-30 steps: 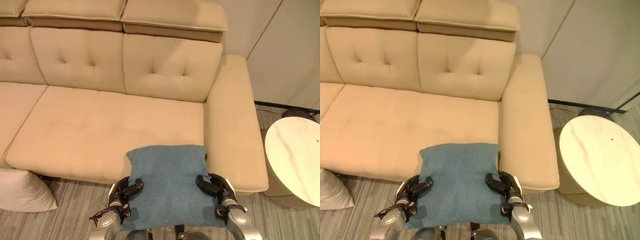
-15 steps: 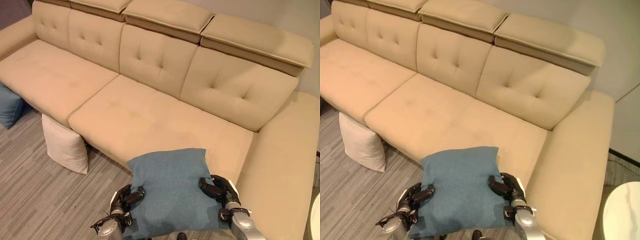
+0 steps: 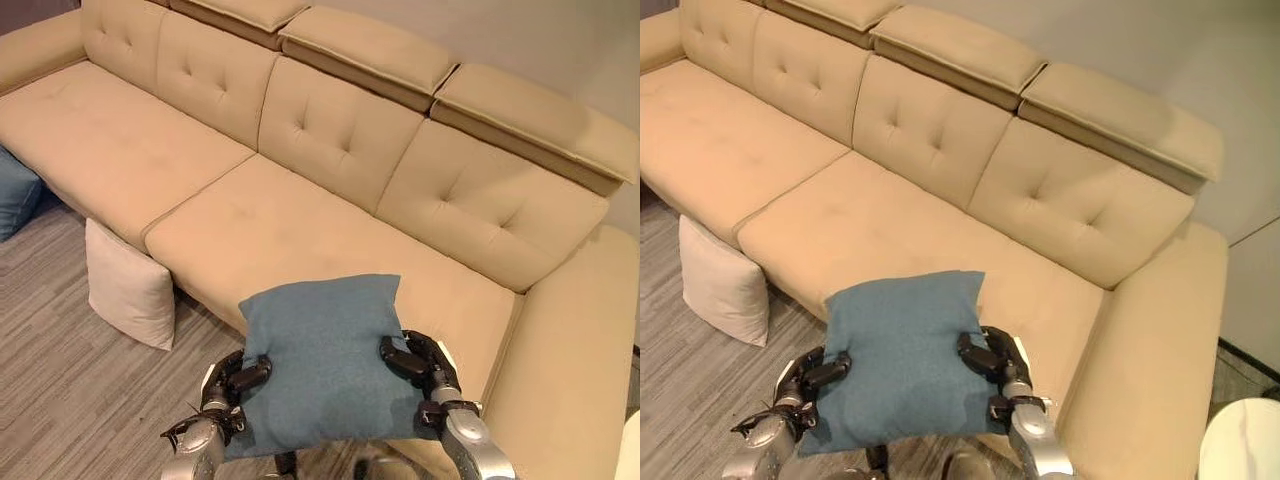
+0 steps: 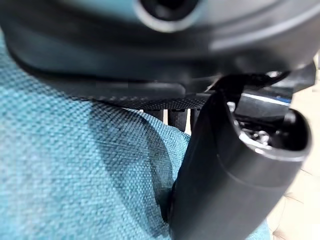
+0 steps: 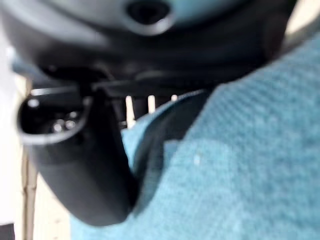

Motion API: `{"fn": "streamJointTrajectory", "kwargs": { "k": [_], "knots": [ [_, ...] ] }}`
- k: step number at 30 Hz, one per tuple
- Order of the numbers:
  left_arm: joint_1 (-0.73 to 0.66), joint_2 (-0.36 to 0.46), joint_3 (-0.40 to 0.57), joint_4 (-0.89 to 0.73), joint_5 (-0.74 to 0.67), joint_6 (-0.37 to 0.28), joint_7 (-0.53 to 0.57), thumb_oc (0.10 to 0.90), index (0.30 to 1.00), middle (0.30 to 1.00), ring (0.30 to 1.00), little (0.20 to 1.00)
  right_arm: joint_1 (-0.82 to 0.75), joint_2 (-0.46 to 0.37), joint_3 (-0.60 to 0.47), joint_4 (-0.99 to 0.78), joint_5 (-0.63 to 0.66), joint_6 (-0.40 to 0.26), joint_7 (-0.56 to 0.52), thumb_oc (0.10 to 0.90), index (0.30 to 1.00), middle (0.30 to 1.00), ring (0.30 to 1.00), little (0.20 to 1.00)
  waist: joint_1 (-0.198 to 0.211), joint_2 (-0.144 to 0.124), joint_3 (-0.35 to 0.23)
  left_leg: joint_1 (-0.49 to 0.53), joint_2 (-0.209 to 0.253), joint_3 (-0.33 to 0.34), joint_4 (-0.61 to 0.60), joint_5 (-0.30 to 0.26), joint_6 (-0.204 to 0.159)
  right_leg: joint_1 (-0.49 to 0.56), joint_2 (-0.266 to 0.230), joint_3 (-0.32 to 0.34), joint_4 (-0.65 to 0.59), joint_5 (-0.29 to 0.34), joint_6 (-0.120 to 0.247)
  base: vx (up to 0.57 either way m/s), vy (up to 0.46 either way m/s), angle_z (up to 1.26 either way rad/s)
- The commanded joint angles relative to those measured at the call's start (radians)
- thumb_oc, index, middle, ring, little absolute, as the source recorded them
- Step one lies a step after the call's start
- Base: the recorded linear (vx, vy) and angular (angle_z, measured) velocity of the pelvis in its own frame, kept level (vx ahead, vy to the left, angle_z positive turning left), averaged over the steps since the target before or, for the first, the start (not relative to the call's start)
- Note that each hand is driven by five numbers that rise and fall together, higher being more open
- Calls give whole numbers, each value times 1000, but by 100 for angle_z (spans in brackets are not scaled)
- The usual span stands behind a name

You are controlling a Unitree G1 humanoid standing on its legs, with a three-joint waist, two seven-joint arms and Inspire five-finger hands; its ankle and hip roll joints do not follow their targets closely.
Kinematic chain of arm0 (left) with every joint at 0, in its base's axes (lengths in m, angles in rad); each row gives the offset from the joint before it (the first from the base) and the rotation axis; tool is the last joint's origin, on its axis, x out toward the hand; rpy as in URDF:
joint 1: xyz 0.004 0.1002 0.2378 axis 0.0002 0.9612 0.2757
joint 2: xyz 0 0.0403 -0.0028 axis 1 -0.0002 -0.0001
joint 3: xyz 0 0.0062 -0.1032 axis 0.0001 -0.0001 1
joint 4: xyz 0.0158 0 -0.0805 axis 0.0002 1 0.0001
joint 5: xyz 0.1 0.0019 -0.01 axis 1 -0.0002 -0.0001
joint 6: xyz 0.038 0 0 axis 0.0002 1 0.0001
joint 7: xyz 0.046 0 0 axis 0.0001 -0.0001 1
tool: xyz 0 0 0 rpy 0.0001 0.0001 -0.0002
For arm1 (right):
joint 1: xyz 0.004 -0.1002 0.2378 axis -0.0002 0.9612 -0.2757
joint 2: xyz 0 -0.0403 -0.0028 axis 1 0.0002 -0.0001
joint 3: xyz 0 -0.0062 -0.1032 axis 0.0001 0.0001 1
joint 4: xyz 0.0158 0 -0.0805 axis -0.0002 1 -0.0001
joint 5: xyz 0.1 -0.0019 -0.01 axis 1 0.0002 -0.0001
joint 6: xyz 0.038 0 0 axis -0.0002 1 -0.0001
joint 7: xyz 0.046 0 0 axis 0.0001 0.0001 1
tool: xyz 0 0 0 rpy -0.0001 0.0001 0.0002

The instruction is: Pick up all the scattered cushions and arrange them neatly on the sofa.

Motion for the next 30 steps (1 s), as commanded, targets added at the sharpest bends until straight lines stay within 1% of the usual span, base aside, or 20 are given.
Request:
{"fn": "streamJointTrajectory", "kwargs": {
  "k": [1, 2, 4, 5, 8, 10, 11, 12, 14, 16, 17, 18, 19, 20, 21, 22, 23, 26, 28, 30],
  "knots": [
    [-39, -54, -40, -138, 35, -86, -60, 400, 300, 300, 300, 300, -72, 21, 13, -143, 7, -107, 40, 400, 300, 300, 300, 300, -18, -29, -59, 59, -30, -84, 23, -141, -90, 43, 60, -49, -164, 163, 2, 128, -3, 0],
    [-39, -55, -40, -138, 35, -86, -60, 400, 300, 300, 300, 300, -72, 21, 13, -143, 7, -107, 40, 400, 300, 300, 300, 300, -19, -28, -58, 61, -29, -85, 22, -141, -90, 47, 61, -51, -167, 164, 2, 125, -8, 9],
    [-40, -66, -34, -135, 36, -91, -59, 400, 300, 300, 300, 300, -66, 18, 8, -135, 1, -107, 36, 400, 300, 300, 300, 300, -25, -38, -52, 88, -41, -91, 22, -156, -97, 21, 62, -116, -242, 206, 22, 202, -44, 16],
    [-40, -69, -35, -134, 38, -94, -66, 400, 300, 300, 300, 300, -59, 16, 5, -139, 1, -108, 37, 400, 300, 300, 300, 300, -27, -42, -55, 94, -45, -94, 21, -160, -98, 31, 61, -123, -261, 206, 20, 197, -62, -1],
    [-36, -76, -43, -128, 49, -94, -76, 400, 300, 300, 300, 300, -41, 10, -5, -141, 0, -113, 36, 400, 300, 300, 300, 300, -35, -45, -70, 111, -54, -100, 14, -171, -96, 55, 73, -99, -283, 210, 6, 139, -39, 3],
    [-31, -88, -47, -130, 42, -96, -81, 400, 300, 300, 300, 300, -19, 6, -21, -144, 4, -114, 38, 400, 300, 300, 300, 300, -46, -43, -91, 121, -52, -106, 20, -189, -109, 73, 80, -82, -305, 216, -1, 183, -54, 12],
    [-32, -90, -55, -131, 46, -96, -86, 400, 300, 300, 300, 300, -8, 1, -30, -146, 6, -117, 38, 400, 300, 300, 300, 300, -55, -46, -99, 120, -48, -102, 50, -207, -123, 90, 80, -77, -322, 217, -5, 258, -143, 8],
    [-33, -94, -65, -137, 45, -96, -91, 400, 300, 300, 300, 300, 9, -7, -39, -155, 18, -120, 44, 400, 300, 300, 300, 300, -69, -52, -103, 89, -26, -94, 161, -219, -154, 136, 85, -67, -361, 218, -15, 207, -168, 19],
    [-46, -93, -70, -140, 47, -95, -88, 400, 300, 300, 300, 300, 0, -25, -45, -156, 26, -119, 38, 400, 300, 300, 300, 300, -59, -71, -82, -9, 0, -88, 363, -180, -180, 172, 80, -50, -383, 219, -31, 70, -138, 27],
    [-50, -95, -68, -138, 45, -94, -86, 400, 300, 300, 300, 300, -1, -30, -46, -155, 36, -120, 38, 400, 300, 300, 300, 300, -53, -77, -79, -39, 8, -84, 408, -174, -179, 185, 82, -44, -390, 213, -39, 38, -61, -10],
    [-49, -97, -63, -143, 41, -91, -83, 400, 300, 300, 300, 300, 3, -36, -44, -156, 34, -113, 40, 400, 300, 300, 300, 300, -40, -89, -75, -98, 15, -96, 438, -181, -164, 198, 74, -24, -392, 200, -45, 88, -21, -29],
    [-45, -99, -62, -147, 37, -92, -80, 400, 300, 300, 300, 300, 4, -39, -45, -158, 32, -111, 39, 400, 300, 300, 300, 300, -33, -90, -71, -114, 24, -108, 423, -201, -156, 208, 75, -12, -392, 193, -45, 86, -22, -38],
    [-46, -99, -62, -147, 37, -92, -80, 400, 300, 300, 300, 300, 4, -38, -45, -158, 32, -111, 39, 400, 300, 300, 300, 300, -35, -92, -74, -116, 21, -108, 419, -196, -156, 204, 72, -12, -392, 194, -45, 155, 42, -34],
    [-44, -98, -65, -150, 43, -89, -79, 400, 300, 300, 300, 300, 3, -41, -46, -157, 29, -112, 37, 400, 300, 300, 300, 300, -30, -92, -75, -118, 28, -136, 334, -189, -152, 209, 75, 10, -387, 183, -40, 112, 34, -24],
    [-44, -98, -65, -150, 43, -89, -79, 400, 300, 300, 300, 300, 3, -41, -46, -157, 29, -112, 37, 400, 300, 300, 300, 300, -30, -92, -74, -117, 27, -135, 333, -189, -152, 209, 75, 11, -387, 183, -40, 224, 85, -19],
    [-47, -97, -67, -153, 47, -91, -69, 400, 300, 300, 300, 300, -2, -44, -44, -154, 28, -111, 32, 400, 300, 300, 300, 300, -20, -83, -71, -142, 34, -188, 254, -132, -167, 218, 88, 42, -380, 168, -42, 112, 50, -30],
    [-47, -97, -67, -153, 47, -91, -69, 400, 300, 300, 300, 300, -2, -44, -44, -153, 28, -111, 32, 400, 300, 300, 300, 300, -20, -83, -71, -138, 33, -188, 250, -131, -167, 220, 87, 42, -379, 167, -42, 179, 78, -43],
    [-60, -99, -67, -160, 33, -100, -56, 400, 300, 300, 300, 300, -25, -49, -39, -140, 22, -108, 20, 400, 300, 300, 300, 300, 3, -71, -56, -199, 33, -279, 182, -63, -189, 244, 102, 94, -365, 137, -50, 166, 72, -64],
    [-63, -101, -69, -160, 30, -106, -54, 400, 300, 300, 300, 300, -39, -51, -35, -131, 17, -108, 18, 400, 300, 300, 300, 300, 5, -60, -62, -184, 34, -288, 148, -54, -192, 252, 105, 115, -364, 130, -50, 229, 157, -82],
    [-56, -93, -70, -155, 40, -99, -57, 400, 300, 300, 300, 300, -43, -46, -25, -136, 8, -102, 24, 400, 300, 300, 300, 300, 7, -50, -83, -129, 38, -258, 113, -55, -180, 272, 84, 151, -361, 119, -37, 331, 268, -114]
  ]
}}
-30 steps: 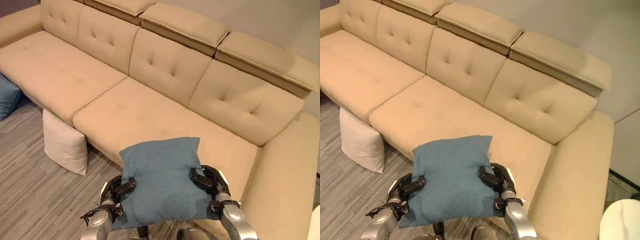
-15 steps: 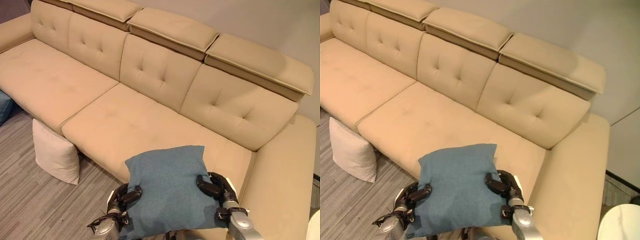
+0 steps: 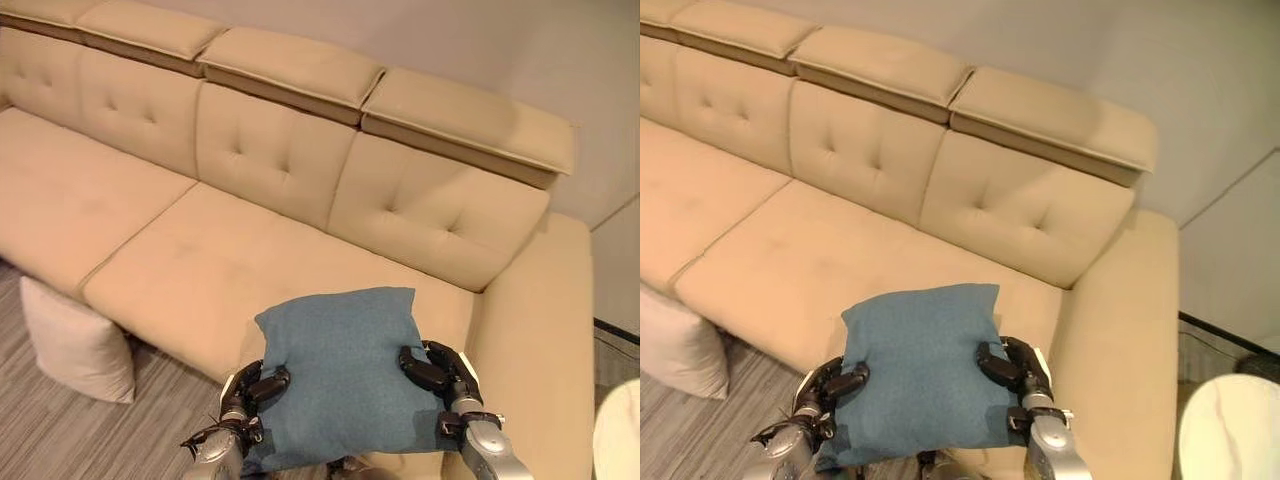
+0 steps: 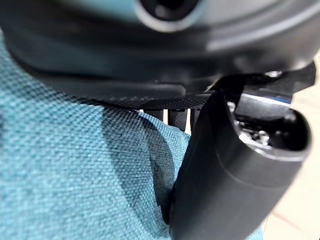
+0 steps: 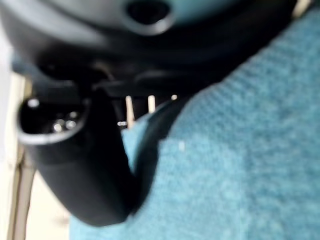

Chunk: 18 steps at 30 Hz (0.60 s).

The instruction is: Pick up all the scattered cushions and arrange them neatly on the sofa.

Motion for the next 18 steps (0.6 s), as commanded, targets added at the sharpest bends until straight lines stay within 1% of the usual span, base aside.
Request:
{"fn": "streamJointTrajectory", "kwargs": {
  "k": [1, 3, 6, 7, 9, 10, 13, 15, 16, 17, 18],
  "knots": [
    [-75, -13, -34, -155, 21, -108, -57, 400, 300, 300, 300, 300, -84, 31, 32, -133, 1, -103, 31, 400, 300, 300, 300, 300, 22, -3, -79, 18, -28, 72, 82, -29, 33, 55, -46, -1, 84, -160, 113, 192, 208, -86],
    [-79, -3, -33, -162, 20, -108, -57, 400, 300, 300, 300, 300, -101, 36, 42, -139, -4, -102, 32, 400, 300, 300, 300, 300, 26, -5, -85, 37, -31, 111, 81, -38, 45, 51, -67, 14, 92, -157, 125, 132, 184, -102],
    [-93, 13, -23, -164, 22, -109, -47, 400, 300, 300, 300, 300, -127, 48, 51, -153, -4, -102, 34, 400, 300, 300, 300, 300, 23, -4, -86, 47, -40, 163, 78, -61, 69, 21, -90, 42, 122, -149, 155, 59, 167, -75],
    [-94, 13, -23, -164, 22, -109, -47, 400, 300, 300, 300, 300, -127, 48, 51, -153, -4, -102, 34, 400, 300, 300, 300, 300, 25, -5, -86, 48, -40, 165, 79, -62, 69, 20, -91, 44, 124, -150, 156, 20, 160, -40],
    [-91, 24, -3, -172, 18, -111, -41, 400, 300, 300, 300, 300, -149, 62, 63, -151, -9, -103, 34, 400, 300, 300, 300, 300, 26, 3, -77, 54, -40, 209, 75, -72, 86, -29, -101, 49, 182, -140, 180, 1, 153, -34],
    [-88, 29, 5, -175, 17, -113, -38, 400, 300, 300, 300, 300, -154, 66, 67, -154, -15, -105, 32, 400, 300, 300, 300, 300, 31, 5, -69, 63, -39, 227, 72, -77, 90, -44, -104, 36, 208, -142, 183, 2, 101, -56],
    [-80, 35, 22, -174, 13, -117, -35, 400, 300, 300, 300, 300, -157, 84, 69, -162, -23, -110, 32, 400, 300, 300, 300, 300, 36, 6, -70, 76, -39, 260, 53, -81, 91, -87, -94, -30, 219, -126, 185, 37, 58, -70],
    [-81, 42, 26, -180, 15, -124, -25, 400, 300, 300, 300, 300, -159, 88, 68, -158, -34, -117, 18, 400, 300, 300, 300, 300, 31, 11, -64, 90, -46, 275, 44, -90, 92, -123, -90, -94, 199, -113, 175, 54, 14, -21],
    [-87, 45, 30, -184, 16, -126, -26, 400, 300, 300, 300, 300, -157, 90, 60, -162, -38, -118, 9, 400, 300, 300, 300, 300, 29, 13, -67, 89, -48, 276, 46, -92, 92, -115, -99, -123, 171, -113, 175, 73, -9, -7],
    [-89, 45, 23, -193, 28, -127, -27, 400, 300, 300, 300, 300, -152, 92, 55, -169, -45, -125, 2, 400, 300, 300, 300, 300, 28, 13, -69, 89, -54, 278, 48, -95, 93, -109, -106, -138, 149, -104, 171, 95, -33, -3],
    [-97, 43, 19, -197, 35, -130, -23, 400, 300, 300, 300, 300, -147, 92, 43, -173, -51, -129, -9, 400, 300, 300, 300, 300, 20, 15, -72, 90, -57, 274, 44, -98, 93, -108, -99, -122, 138, -102, 166, 110, -22, -2]
  ]
}}
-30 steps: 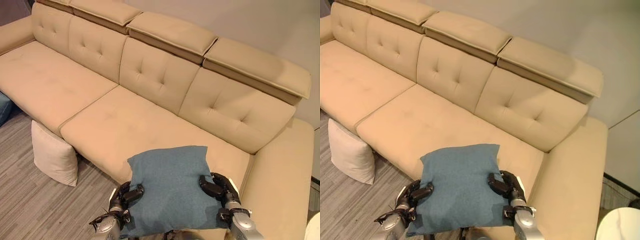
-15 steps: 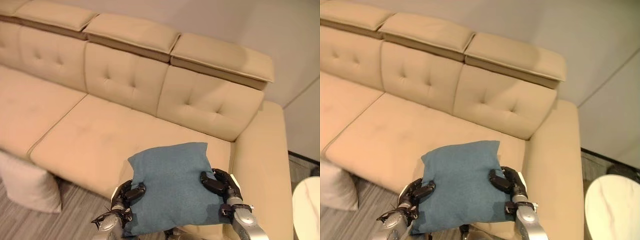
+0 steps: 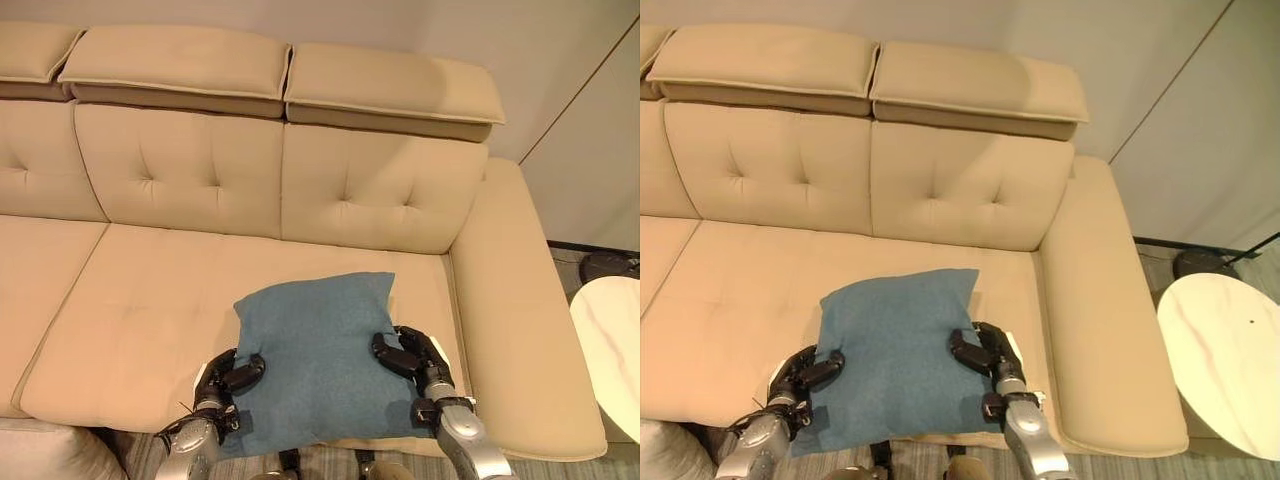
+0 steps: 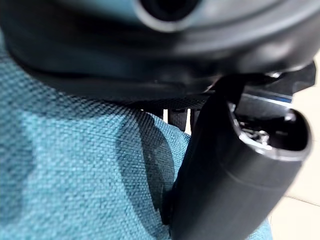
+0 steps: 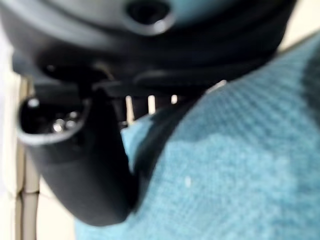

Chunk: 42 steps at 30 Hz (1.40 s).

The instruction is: Pick up all the scattered cushions and arrange them neatly on the sofa.

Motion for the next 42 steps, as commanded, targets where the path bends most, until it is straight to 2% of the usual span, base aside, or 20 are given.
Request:
{"fn": "streamJointTrajectory", "kwargs": {
  "k": [1, 2, 3, 9, 12, 15, 20, 21, 22, 23, 24, 27, 30, 31, 32, 33, 35, 36, 37, 42],
  "knots": [
    [-80, -53, -46, -183, 41, -130, -41, 400, 300, 300, 300, 300, -80, 7, -41, -149, -21, -133, -17, 400, 300, 300, 300, 300, -6, 3, -64, 0, 25, -20, 63, -139, -45, -14, 39, -34, 62, -75, 16, 57, -17, 0],
    [-80, -53, -46, -183, 41, -130, -41, 400, 300, 300, 300, 300, -80, 7, -41, -149, -21, -133, -17, 400, 300, 300, 300, 300, -6, 3, -66, -4, 25, -19, 63, -136, -45, -18, 39, -33, 60, -72, 16, 77, -29, -5],
    [-99, -46, -50, -203, 59, -140, -30, 400, 300, 300, 300, 300, -100, 1, -50, -156, -38, -148, -50, 400, 300, 300, 300, 300, -14, 16, -77, -8, 22, -15, 44, -138, -44, -26, 40, -35, 35, -54, 16, 81, -45, -9],
    [-201, -20, -77, -270, 143, -168, 36, 400, 300, 300, 300, 300, -169, -21, -49, -191, -117, -169, -137, 400, 300, 300, 300, 300, -35, 55, -80, -33, 29, -21, 19, -136, -45, -59, 54, -16, -7, -45, 9, 42, -23, -6],
    [-270, -20, -95, -271, 167, -181, 66, 400, 300, 300, 300, 300, -226, -36, -38, -190, -159, -178, -188, 400, 300, 300, 300, 300, -37, 60, -80, -70, 30, -27, 24, -129, -47, -91, 57, -7, -11, -39, 4, -59, -24, 1],
    [-479, -18, -171, -215, 200, -199, 142, 400, 300, 300, 300, 300, -416, -65, 13, -132, -256, -174, -313, 400, 300, 300, 300, 300, -34, 71, -50, -152, 33, -47, 43, -114, -54, -153, 60, -9, -4, -32, 0, -156, -39, 2],
    [-767, 20, -235, -101, 251, -214, 227, 400, 300, 300, 300, 300, -652, -101, 53, -16, -311, -155, -426, 400, 300, 300, 300, 300, -25, 73, -29, -252, 28, -75, 57, -83, -65, -228, 56, -21, 8, -18, 1, -118, -42, 9],
    [-770, 20, -235, -99, 251, -215, 227, 400, 300, 300, 300, 300, -655, -101, 53, -15, -311, -156, -426, 400, 300, 300, 300, 300, -25, 73, -28, -254, 28, -75, 58, -83, -65, -229, 56, -21, 9, -18, 1, -88, -36, 8],
    [-870, 35, -252, -71, 277, -223, 272, 400, 300, 300, 300, 300, -752, -119, 60, 27, -336, -153, -480, 400, 300, 300, 300, 300, -20, 73, -23, -286, 24, -82, 62, -75, -68, -260, 55, -24, 17, -14, 1, -57, -21, 11],
    [-872, 35, -252, -70, 277, -224, 272, 400, 300, 300, 300, 300, -754, -119, 60, 29, -336, -154, -480, 400, 300, 300, 300, 300, -21, 73, -23, -288, 24, -82, 63, -75, -68, -262, 55, -25, 18, -14, 1, -104, -37, 15],
    [-956, 44, -255, -53, 320, -229, 330, 400, 300, 300, 300, 300, -838, -141, 65, 61, -387, -141, -544, 400, 300, 300, 300, 300, -15, 74, -18, -320, 20, -90, 69, -67, -71, -292, 52, -28, 29, -13, 0, -62, -25, 12],
    [-1053, 47, -258, -25, 380, -232, 409, 400, 300, 300, 300, 300, -944, -174, 82, 96, -484, -109, -635, 400, 300, 300, 300, 300, -8, 73, -10, -355, 15, -98, 79, -61, -75, -326, 49, -31, 45, -13, -2, -59, -23, 11],
    [-1118, 50, -263, 16, 404, -227, 445, 400, 300, 300, 300, 300, -1007, -181, 100, 144, -507, -94, -674, 400, 300, 300, 300, 300, -7, 71, -5, -377, 12, -102, 86, -57, -77, -348, 47, -30, 52, -10, -3, -38, -15, 6],
    [-1182, 47, -268, 61, 404, -221, 467, 441, 361, 361, 361, 361, -1061, -177, 117, 188, -514, -73, -700, 400, 300, 300, 300, 300, -5, 69, -4, -397, 10, -106, 91, -53, -79, -365, 47, -32, 56, -8, -3, -43, -21, -1],
    [-1219, 46, -274, 93, 396, -218, 471, 800, 900, 900, 900, 900, -1092, -177, 131, 223, -513, -60, -707, 442, 364, 364, 364, 364, -4, 67, -1, -408, 10, -108, 95, -50, -81, -373, 46, -32, 57, -6, -3, -43, -21, -2],
    [-1222, 47, -273, 95, 395, -219, 470, 800, 900, 900, 900, 900, -1095, -177, 132, 226, -512, -61, -708, 510, 465, 465, 465, 465, -5, 68, 0, -409, 11, -108, 96, -50, -81, -374, 46, -32, 58, -6, -3, -40, -12, 1],
    [-1352, 55, -304, 224, 388, -198, 486, 800, 900, 900, 900, 900, -1195, -165, 177, 348, -485, -39, -729, 649, 674, 674, 674, 674, -6, 64, 5, -438, 12, -110, 102, -41, -85, -401, 46, -32, 59, 3, -2, -62, -20, 4],
    [-1393, 57, -318, 263, 380, -191, 485, 800, 900, 900, 900, 900, -1231, -165, 196, 393, -470, -32, -728, 758, 836, 836, 836, 836, -7, 62, 8, -445, 13, -110, 101, -37, -87, -406, 47, -34, 57, 8, -1, -69, -31, 2],
    [-1425, 56, -328, 300, 369, -186, 481, 800, 900, 900, 900, 900, -1267, -166, 216, 437, -447, -28, -720, 800, 900, 900, 900, 900, -7, 61, 13, -451, 13, -111, 98, -30, -88, -411, 46, -35, 53, 14, 0, -51, -32, 1],
    [-1509, 92, -368, 384, 315, -170, 433, 800, 900, 900, 900, 900, -1346, -189, 295, 533, -365, -2, -639, 800, 900, 900, 900, 900, -8, 61, 25, -454, 12, -114, 61, -3, -95, -419, 52, -40, 23, 33, 7, -9, -18, 0]
  ]
}}
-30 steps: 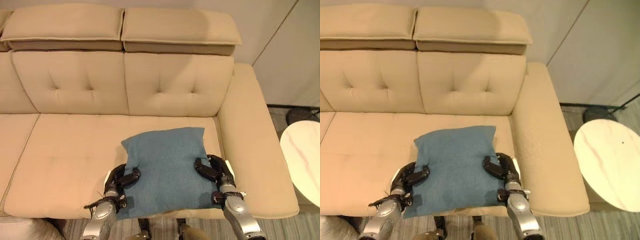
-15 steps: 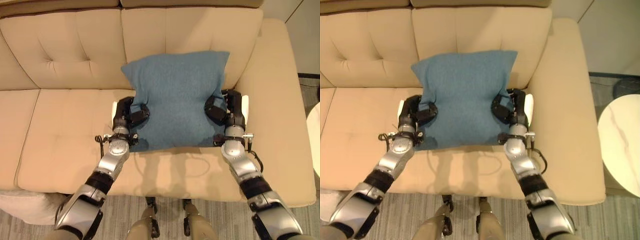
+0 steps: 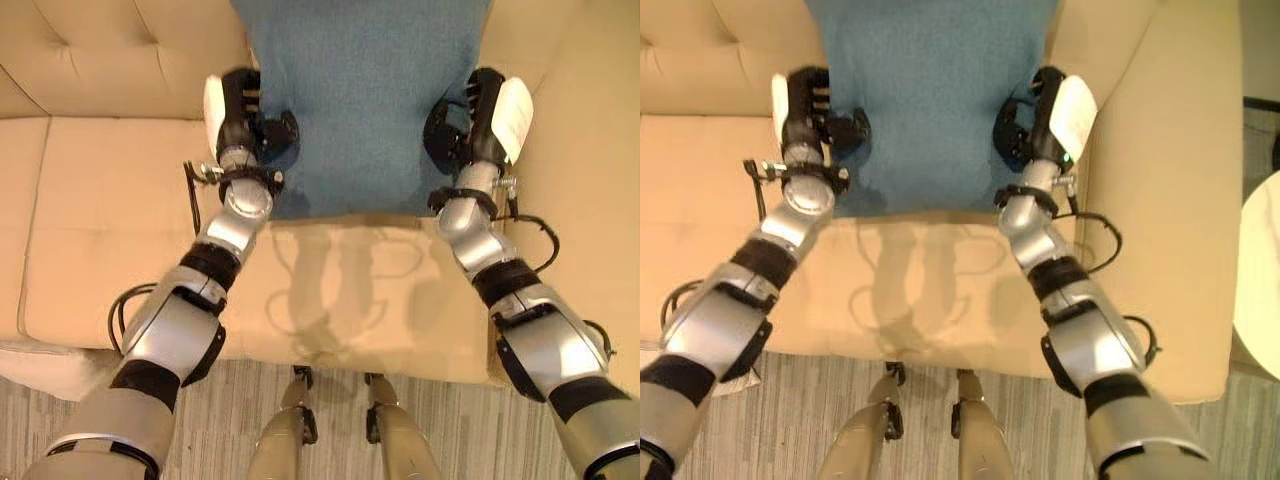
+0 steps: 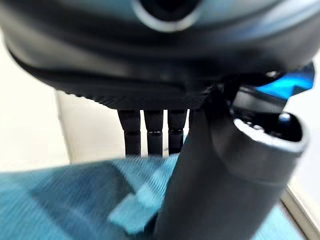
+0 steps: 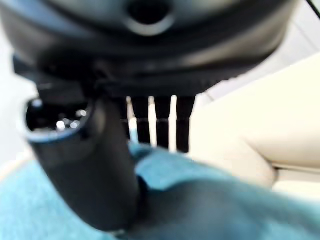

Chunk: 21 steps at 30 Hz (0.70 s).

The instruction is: Pick up all the scattered cushions and arrange them neatly on the sofa.

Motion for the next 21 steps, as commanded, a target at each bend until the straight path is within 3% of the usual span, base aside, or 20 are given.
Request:
{"fn": "streamJointTrajectory", "kwargs": {
  "k": [1, 5, 11, 16, 21],
  "knots": [
    [-225, 46, -56, -67, 28, -135, -26, 800, 900, 900, 900, 900, -184, -8, 46, -82, 3, -76, 18, 800, 900, 900, 900, 900, -2, -50, -49, 26, -51, -26, 41, -107, -45, -6, -12, 14, 82, -85, 89, 0, 0, 0],
    [-196, 75, -46, -65, 9, -130, -47, 800, 900, 900, 900, 900, -169, -20, 57, -92, 37, -80, 59, 800, 900, 900, 900, 900, 0, -48, -48, 41, -52, -32, 8, -94, -46, 2, -7, 14, 67, -82, 91, 14, -13, -3],
    [130, 165, 94, -115, -16, -114, -114, 800, 900, 900, 900, 900, 43, -113, -39, -226, 53, -94, 134, 800, 900, 900, 900, 900, 9, -41, -52, 100, -51, -36, -10, -99, -50, 57, 0, 9, 53, -97, 85, 29, -28, 12],
    [289, 210, 174, -140, -38, -110, -156, 800, 900, 900, 900, 900, 193, -179, -127, -286, 77, -104, 176, 800, 900, 900, 900, 900, 8, -45, -66, 136, -48, -33, -12, -109, -50, 98, 2, 3, 43, -103, 82, 43, -4, 6],
    [615, 260, 315, -336, -77, -133, -241, 800, 900, 900, 900, 900, 520, -264, -265, -403, 123, -127, 311, 800, 900, 900, 900, 900, 7, -59, -93, 200, -45, -29, -12, -128, -49, 179, 1, -5, 17, -110, 84, 69, -1, 8]
  ]
}}
